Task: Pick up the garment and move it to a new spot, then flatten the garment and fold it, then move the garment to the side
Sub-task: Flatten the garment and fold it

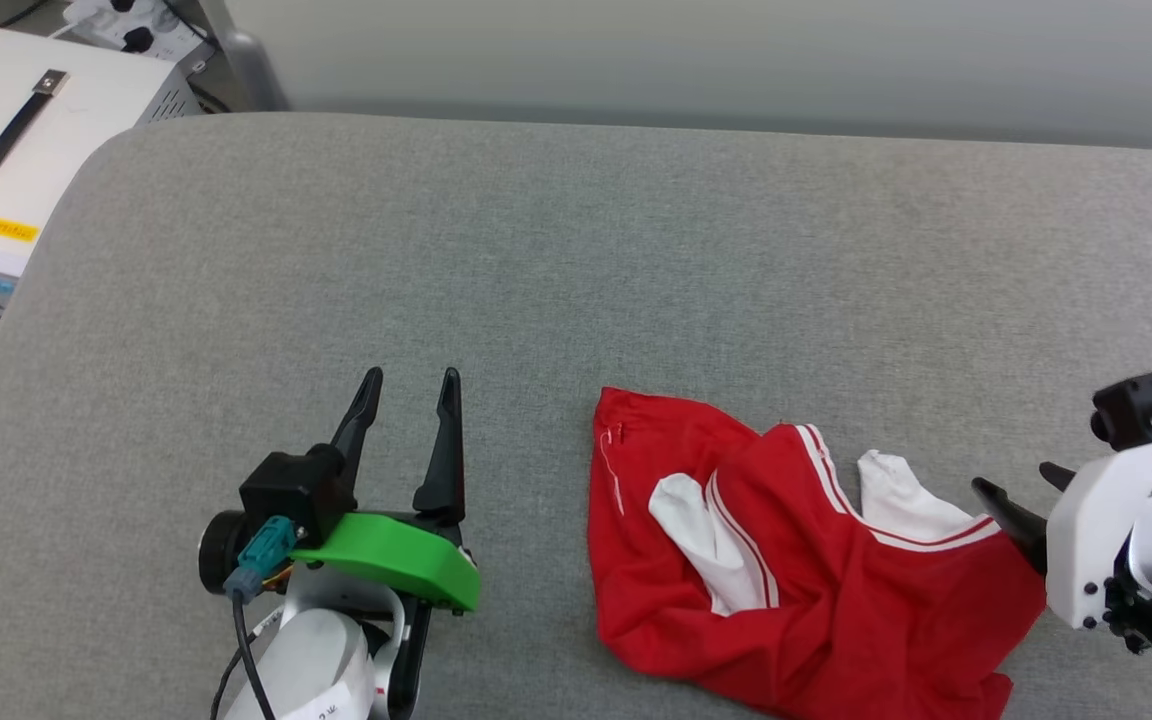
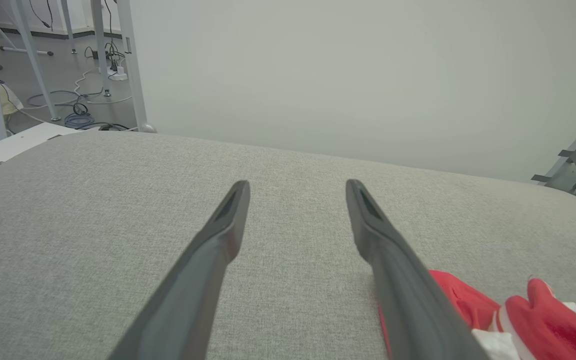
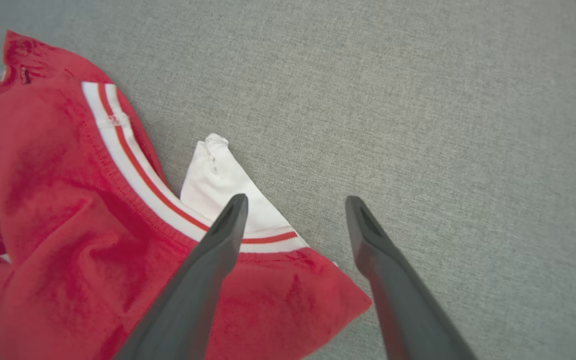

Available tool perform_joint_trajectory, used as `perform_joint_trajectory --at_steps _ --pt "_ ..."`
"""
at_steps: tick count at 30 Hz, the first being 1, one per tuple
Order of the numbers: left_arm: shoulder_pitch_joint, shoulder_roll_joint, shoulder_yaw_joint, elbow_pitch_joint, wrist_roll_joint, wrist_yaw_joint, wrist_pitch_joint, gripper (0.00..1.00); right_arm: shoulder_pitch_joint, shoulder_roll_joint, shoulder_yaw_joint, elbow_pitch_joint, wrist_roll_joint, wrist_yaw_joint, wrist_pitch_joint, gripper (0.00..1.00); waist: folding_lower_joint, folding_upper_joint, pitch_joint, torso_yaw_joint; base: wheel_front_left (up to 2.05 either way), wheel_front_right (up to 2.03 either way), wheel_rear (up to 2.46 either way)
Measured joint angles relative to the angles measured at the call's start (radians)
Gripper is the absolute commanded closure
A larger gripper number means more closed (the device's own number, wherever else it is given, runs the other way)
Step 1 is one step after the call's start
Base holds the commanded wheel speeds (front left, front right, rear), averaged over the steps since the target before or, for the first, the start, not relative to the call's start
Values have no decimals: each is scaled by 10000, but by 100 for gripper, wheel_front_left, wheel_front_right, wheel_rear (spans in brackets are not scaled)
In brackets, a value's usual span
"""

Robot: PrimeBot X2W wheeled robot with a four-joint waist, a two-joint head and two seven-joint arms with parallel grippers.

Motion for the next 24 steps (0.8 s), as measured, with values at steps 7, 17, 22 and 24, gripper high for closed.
perform_joint_trajectory --at_steps 7,17,22,24 --pt "-240 -309 -84 288 2 -144 -100 0 -1514 -918 1988 694 903 2 1524 0 0 0 478 576 0 0 0" --pt "-340 -531 31 527 109 -242 -184 0 -1997 -1035 3051 2253 1588 -4 2341 0 0 0 907 1072 0 0 0" --pt "-365 -577 144 543 173 -313 -184 0 -2277 -1070 3336 2280 1879 -13 2487 100 0 0 968 995 0 0 0" --pt "-364 -583 190 550 186 -320 -186 0 -2346 -1039 3352 2263 1935 -10 2163 100 0 0 944 911 0 0 0"
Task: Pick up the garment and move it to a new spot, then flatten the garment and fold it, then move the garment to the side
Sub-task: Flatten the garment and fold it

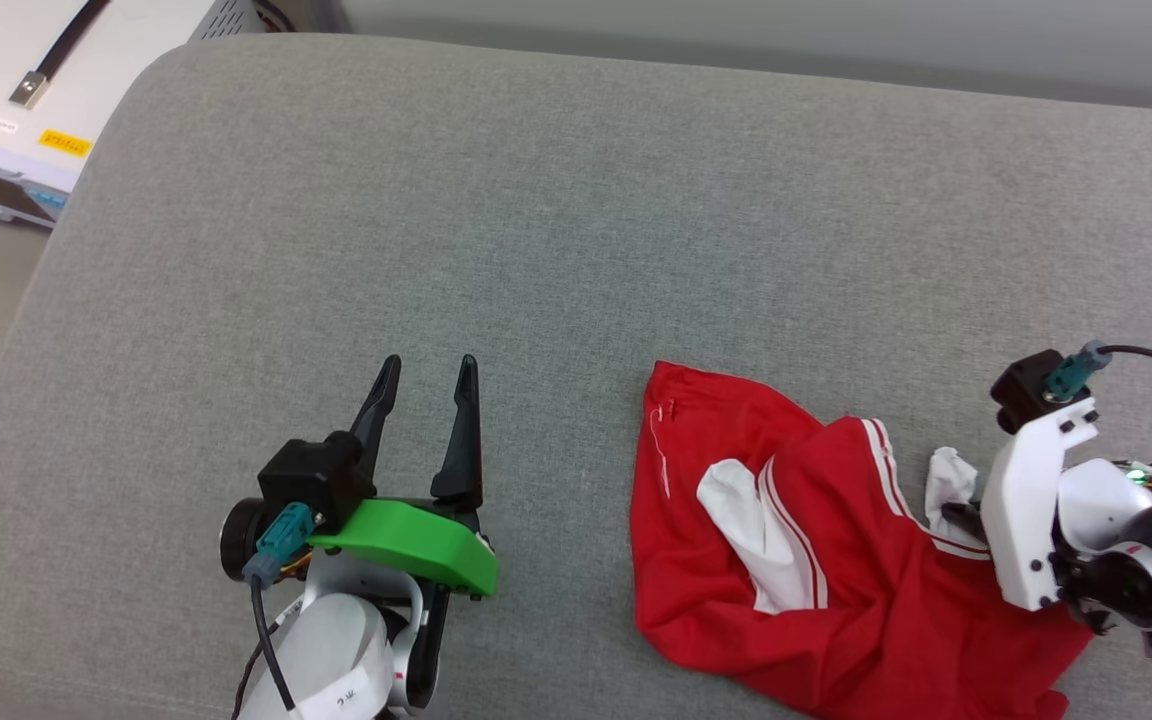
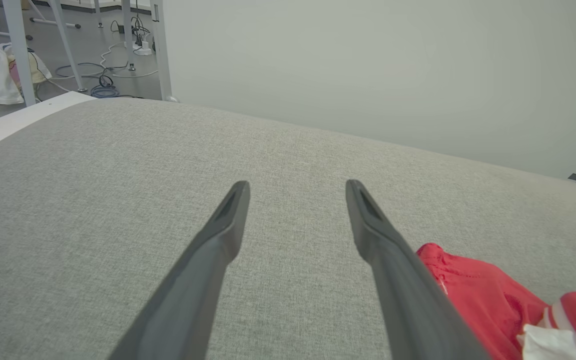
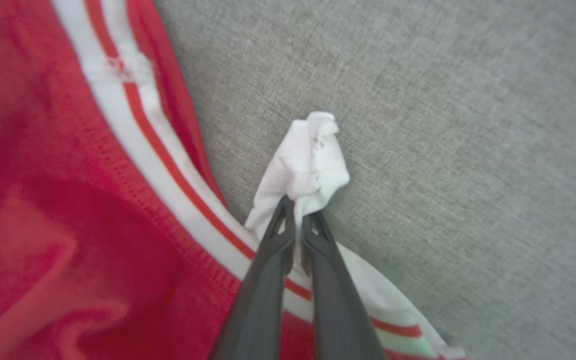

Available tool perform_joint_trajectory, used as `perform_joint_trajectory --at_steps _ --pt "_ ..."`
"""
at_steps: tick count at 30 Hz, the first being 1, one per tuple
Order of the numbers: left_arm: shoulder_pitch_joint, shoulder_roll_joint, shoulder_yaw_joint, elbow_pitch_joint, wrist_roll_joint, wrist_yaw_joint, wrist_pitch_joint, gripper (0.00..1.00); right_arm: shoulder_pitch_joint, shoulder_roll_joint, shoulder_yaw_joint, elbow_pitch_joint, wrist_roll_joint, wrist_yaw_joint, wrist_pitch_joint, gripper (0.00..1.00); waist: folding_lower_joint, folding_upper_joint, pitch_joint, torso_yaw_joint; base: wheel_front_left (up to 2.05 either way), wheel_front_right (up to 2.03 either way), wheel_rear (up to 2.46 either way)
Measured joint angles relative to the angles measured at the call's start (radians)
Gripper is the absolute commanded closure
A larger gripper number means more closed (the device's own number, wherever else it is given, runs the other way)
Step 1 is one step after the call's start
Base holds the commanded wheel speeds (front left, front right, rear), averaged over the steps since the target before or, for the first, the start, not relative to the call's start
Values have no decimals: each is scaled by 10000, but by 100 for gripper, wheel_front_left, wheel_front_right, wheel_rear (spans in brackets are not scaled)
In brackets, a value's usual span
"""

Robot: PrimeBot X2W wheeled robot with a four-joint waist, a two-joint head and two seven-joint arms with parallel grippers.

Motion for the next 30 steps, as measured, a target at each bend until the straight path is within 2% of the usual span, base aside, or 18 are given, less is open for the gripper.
perform_joint_trajectory --at_steps 4,7,12,17,23,26,27,28,30 --pt "5 -8 109 40 71 -52 0 0 -150 257 -357 -67 -77 12 -1074 100 0 0 -168 -189 0 0 0" --pt "12 0 178 54 86 -79 0 0 -410 370 -1091 -65 -316 12 -1910 100 0 0 -342 -350 0 0 0" --pt "63 10 201 73 128 -79 0 0 -488 495 -3104 328 -832 13 -2995 100 0 0 -615 -685 0 0 0" --pt "156 25 207 71 153 -77 0 0 375 836 -5346 1279 -1183 12 -3697 100 0 0 -813 -968 0 0 0" --pt "210 86 209 54 153 -63 13 0 1815 1735 -7586 2644 -1661 12 -4498 100 0 0 -910 -1238 0 0 0" --pt "324 155 228 23 153 -17 31 0 2176 2307 -8069 2917 -1929 12 -4755 100 0 0 -923 -1362 0 0 0" --pt "354 176 236 15 153 12 33 0 2177 2416 -8149 2932 -1946 12 -4819 97 0 0 -921 -1399 0 0 0" --pt "382 203 244 6 153 13 71 0 2171 2531 -8228 2928 -2025 12 -4918 71 0 0 -916 -1447 0 0 0" --pt "395 245 242 -4 153 25 107 0 2152 2767 -8341 2894 -2140 12 -5177 0 0 0 -914 -1538 0 0 0"
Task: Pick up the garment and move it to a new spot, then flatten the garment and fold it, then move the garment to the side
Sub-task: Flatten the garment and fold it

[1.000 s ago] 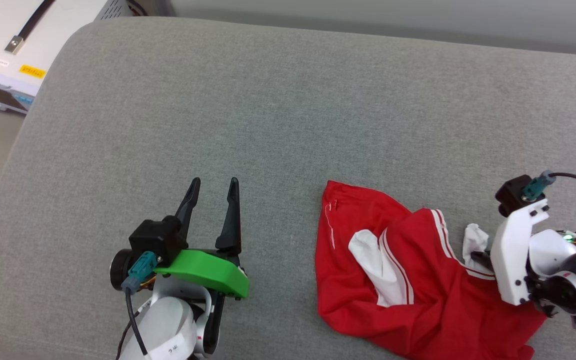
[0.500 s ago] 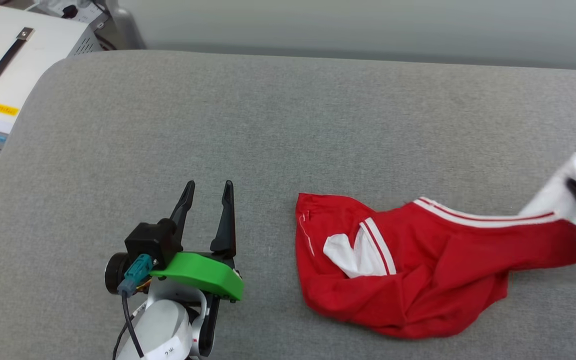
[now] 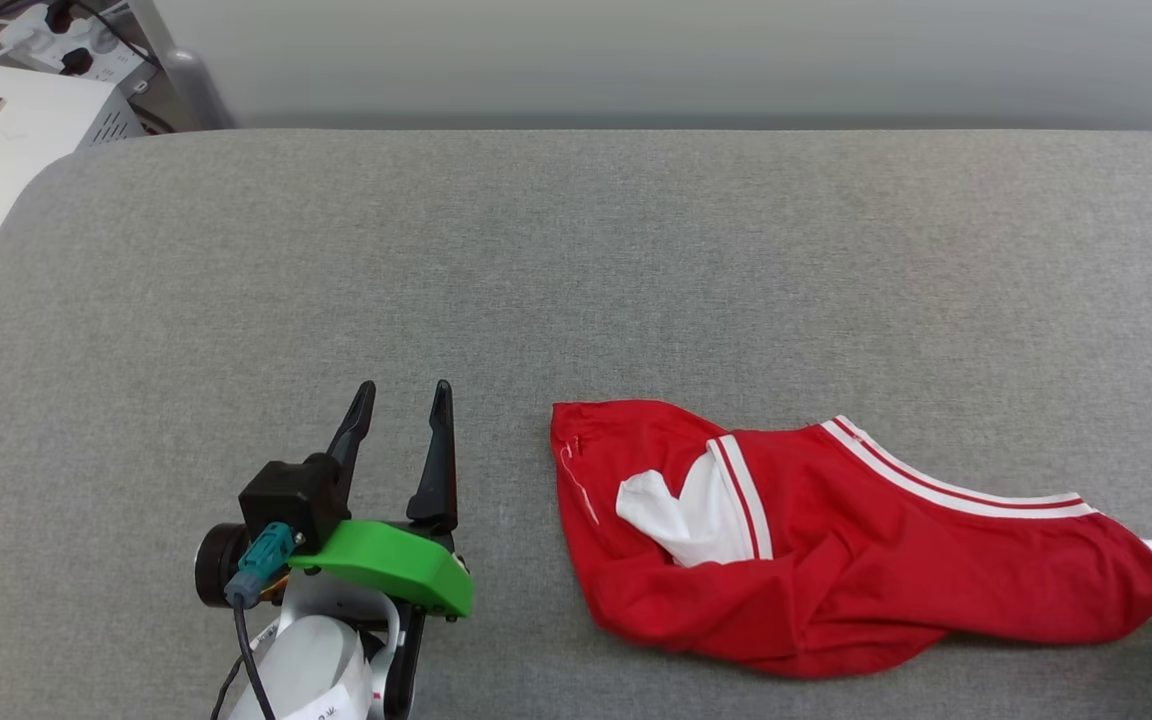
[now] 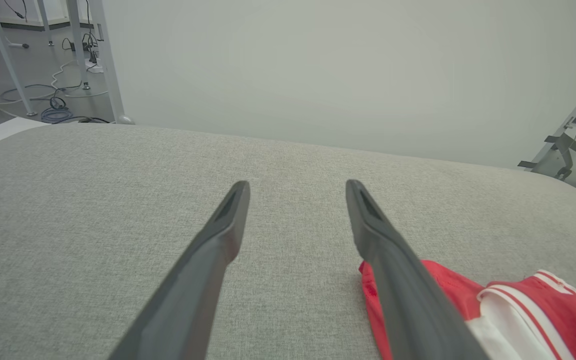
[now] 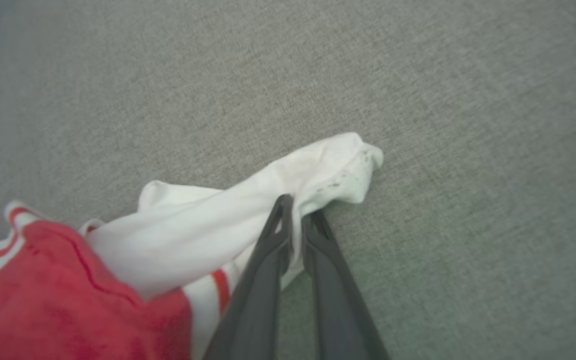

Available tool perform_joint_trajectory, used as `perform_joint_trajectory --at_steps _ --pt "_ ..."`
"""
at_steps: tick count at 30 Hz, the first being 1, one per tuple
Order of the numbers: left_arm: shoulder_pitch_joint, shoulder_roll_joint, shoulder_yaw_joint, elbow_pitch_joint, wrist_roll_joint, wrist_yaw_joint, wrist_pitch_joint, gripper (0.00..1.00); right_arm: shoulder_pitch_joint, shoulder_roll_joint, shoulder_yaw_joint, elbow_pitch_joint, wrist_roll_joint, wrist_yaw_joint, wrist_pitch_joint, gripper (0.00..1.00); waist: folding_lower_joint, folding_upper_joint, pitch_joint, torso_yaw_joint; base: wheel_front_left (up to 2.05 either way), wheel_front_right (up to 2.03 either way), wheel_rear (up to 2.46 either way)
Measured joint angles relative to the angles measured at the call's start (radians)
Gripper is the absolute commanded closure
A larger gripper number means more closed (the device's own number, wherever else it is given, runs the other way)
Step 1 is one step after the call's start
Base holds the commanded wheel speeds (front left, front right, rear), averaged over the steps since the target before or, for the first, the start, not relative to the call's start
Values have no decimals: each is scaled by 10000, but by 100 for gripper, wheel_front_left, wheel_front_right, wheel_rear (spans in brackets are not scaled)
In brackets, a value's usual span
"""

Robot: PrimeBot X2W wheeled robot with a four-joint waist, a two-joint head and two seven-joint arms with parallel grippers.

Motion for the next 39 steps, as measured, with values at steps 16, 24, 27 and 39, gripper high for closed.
perform_joint_trajectory --at_steps 16,24,27,39 --pt "449 148 -33 31 -173 81 148 0 918 1170 454 -2686 -1824 -2 -3147 0 0 0 -741 17 0 0 0" --pt "677 322 -33 33 -209 163 351 0 2206 1781 2104 -4704 -2128 -2 -3162 0 0 0 -1160 14 0 0 0" --pt "792 433 -65 29 -232 165 491 0 2545 1921 2619 -5354 -2144 -2 -3026 0 0 0 -1285 -123 0 0 0" --pt "488 587 -1212 69 -244 -500 2518 0 3091 1887 3774 -7317 -2719 -2 -2337 0 0 0 -1427 -980 0 0 0"
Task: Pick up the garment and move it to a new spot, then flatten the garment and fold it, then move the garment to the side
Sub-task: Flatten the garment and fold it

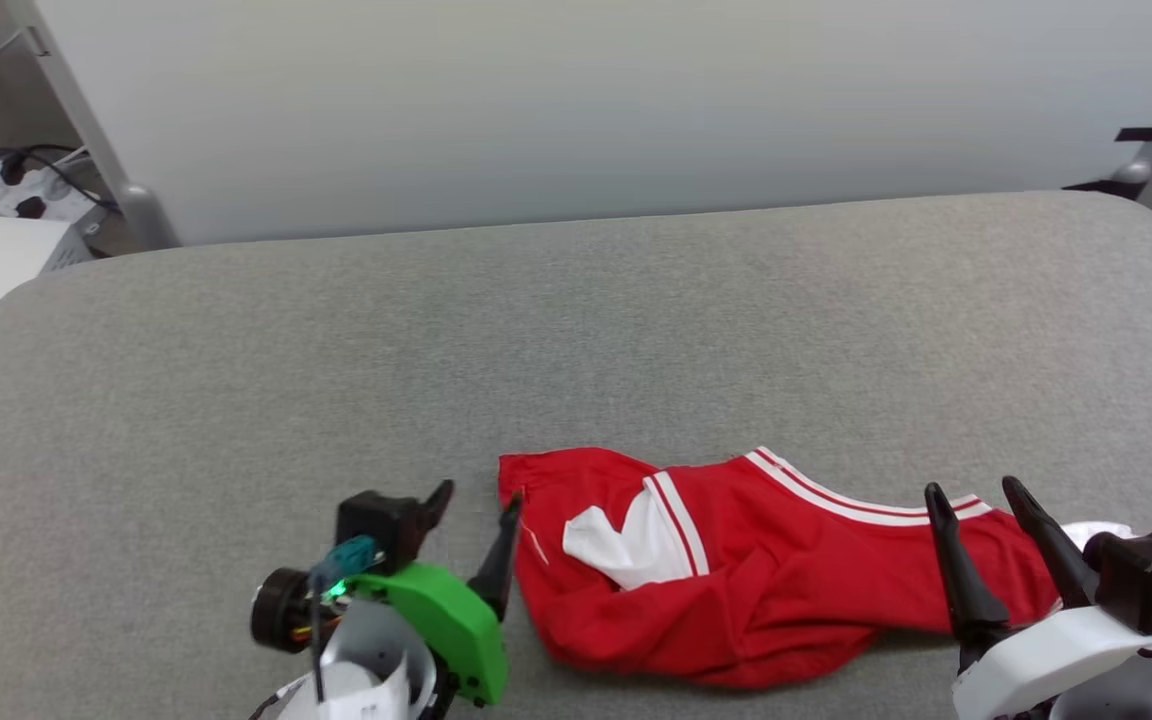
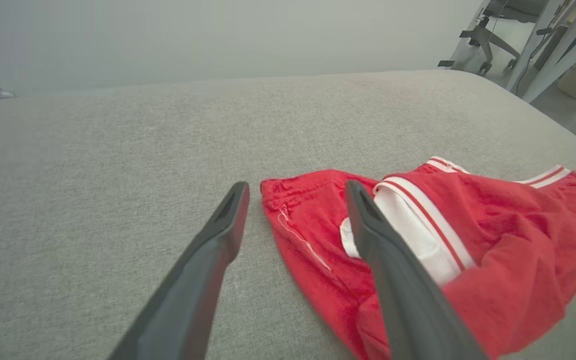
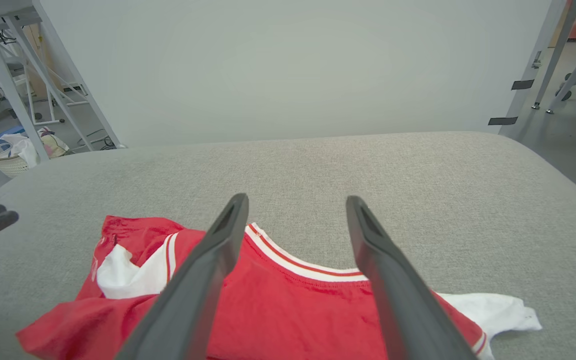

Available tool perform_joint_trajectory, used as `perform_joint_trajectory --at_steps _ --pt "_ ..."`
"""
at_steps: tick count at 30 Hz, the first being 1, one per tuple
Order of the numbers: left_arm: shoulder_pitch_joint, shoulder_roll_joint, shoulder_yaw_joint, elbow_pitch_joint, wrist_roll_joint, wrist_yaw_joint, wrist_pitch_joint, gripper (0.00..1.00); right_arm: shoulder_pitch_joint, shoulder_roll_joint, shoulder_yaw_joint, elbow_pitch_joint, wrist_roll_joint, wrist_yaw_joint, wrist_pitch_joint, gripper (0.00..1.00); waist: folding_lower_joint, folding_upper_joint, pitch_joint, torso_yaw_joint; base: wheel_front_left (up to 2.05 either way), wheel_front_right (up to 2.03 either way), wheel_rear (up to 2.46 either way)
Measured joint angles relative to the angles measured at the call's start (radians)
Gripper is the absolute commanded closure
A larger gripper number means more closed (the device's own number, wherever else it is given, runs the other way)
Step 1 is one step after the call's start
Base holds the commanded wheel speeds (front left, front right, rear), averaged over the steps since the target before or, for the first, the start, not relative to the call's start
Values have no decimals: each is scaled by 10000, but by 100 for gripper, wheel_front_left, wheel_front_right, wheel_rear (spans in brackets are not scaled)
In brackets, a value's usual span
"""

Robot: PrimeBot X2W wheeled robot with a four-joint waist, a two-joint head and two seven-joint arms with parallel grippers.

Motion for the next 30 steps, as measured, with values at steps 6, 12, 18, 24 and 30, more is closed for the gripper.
perform_joint_trajectory --at_steps 6,12,18,24,30 --pt "-971 119 -928 318 -27 -815 1847 0 0 -125 272 -418 -27 0 167 0 0 0 220 -463 0 0 0" --pt "-2050 251 -1710 941 -115 -1290 3499 0 -30 -104 462 -382 161 0 201 0 0 0 632 -828 0 0 0" --pt "-2831 608 -2508 1789 -360 -1476 4648 0 -151 -27 487 -98 485 0 52 0 0 0 1127 -1198 0 0 0" --pt "-3235 876 -3160 1737 -688 -1498 4546 100 -257 35 376 50 516 0 -96 0 0 0 1460 -1356 0 0 0" --pt "-3394 1289 -3143 1172 -715 -1498 3904 100 -255 104 63 67 539 0 -109 0 0 0 1409 -1099 0 0 0"
